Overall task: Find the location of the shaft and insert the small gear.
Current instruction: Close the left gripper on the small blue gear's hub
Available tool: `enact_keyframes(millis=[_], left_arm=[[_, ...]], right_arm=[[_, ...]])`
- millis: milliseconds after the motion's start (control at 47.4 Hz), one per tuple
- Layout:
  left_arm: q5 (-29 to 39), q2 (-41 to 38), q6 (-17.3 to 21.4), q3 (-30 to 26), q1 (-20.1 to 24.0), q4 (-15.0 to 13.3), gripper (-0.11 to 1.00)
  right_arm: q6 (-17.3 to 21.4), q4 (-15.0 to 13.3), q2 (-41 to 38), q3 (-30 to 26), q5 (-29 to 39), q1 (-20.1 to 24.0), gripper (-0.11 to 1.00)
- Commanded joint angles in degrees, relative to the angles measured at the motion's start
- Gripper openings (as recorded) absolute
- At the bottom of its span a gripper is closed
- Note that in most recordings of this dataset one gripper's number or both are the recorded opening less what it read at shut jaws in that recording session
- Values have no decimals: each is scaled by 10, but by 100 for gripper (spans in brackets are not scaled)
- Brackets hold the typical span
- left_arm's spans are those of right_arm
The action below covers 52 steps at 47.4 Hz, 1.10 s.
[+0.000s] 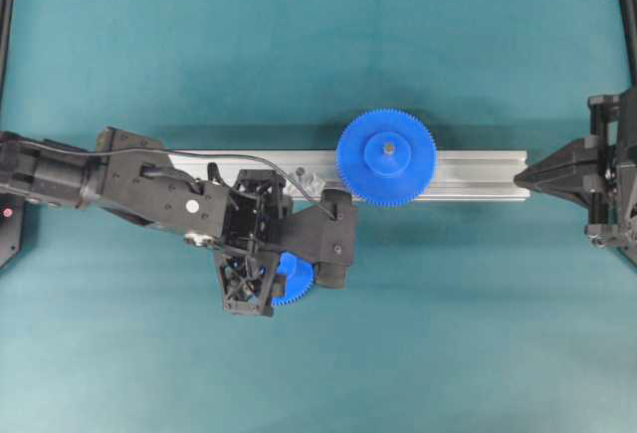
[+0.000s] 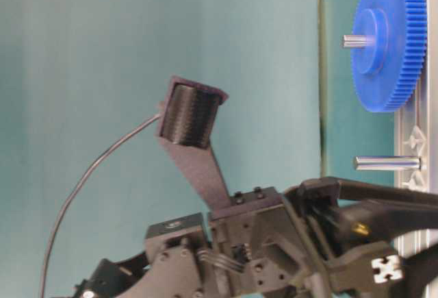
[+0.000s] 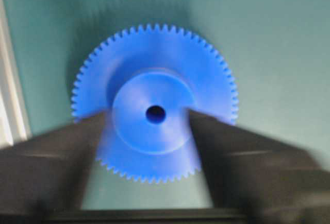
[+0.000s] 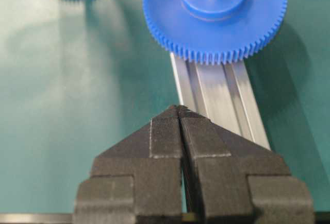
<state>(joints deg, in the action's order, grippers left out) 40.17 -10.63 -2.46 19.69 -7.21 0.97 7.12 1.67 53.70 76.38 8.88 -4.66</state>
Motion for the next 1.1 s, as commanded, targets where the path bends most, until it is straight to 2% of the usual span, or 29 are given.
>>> enact_keyframes(millis=[0,63,105,1076], left_arm=[[-4,7,0,-9,-3,1,81],[-4,6,0,-11,-4,1,92],[-4,6,0,-11,-3,1,94],[3,-33,-3,-21,-4,1,93]], right_arm=[[5,0,-4,-5,-5,-2,-1],[5,0,-4,-5,-6,-2,-1],[5,0,-2,-5,-6,-2,-1],[6,0,-2,-1,-11,-2,-1]])
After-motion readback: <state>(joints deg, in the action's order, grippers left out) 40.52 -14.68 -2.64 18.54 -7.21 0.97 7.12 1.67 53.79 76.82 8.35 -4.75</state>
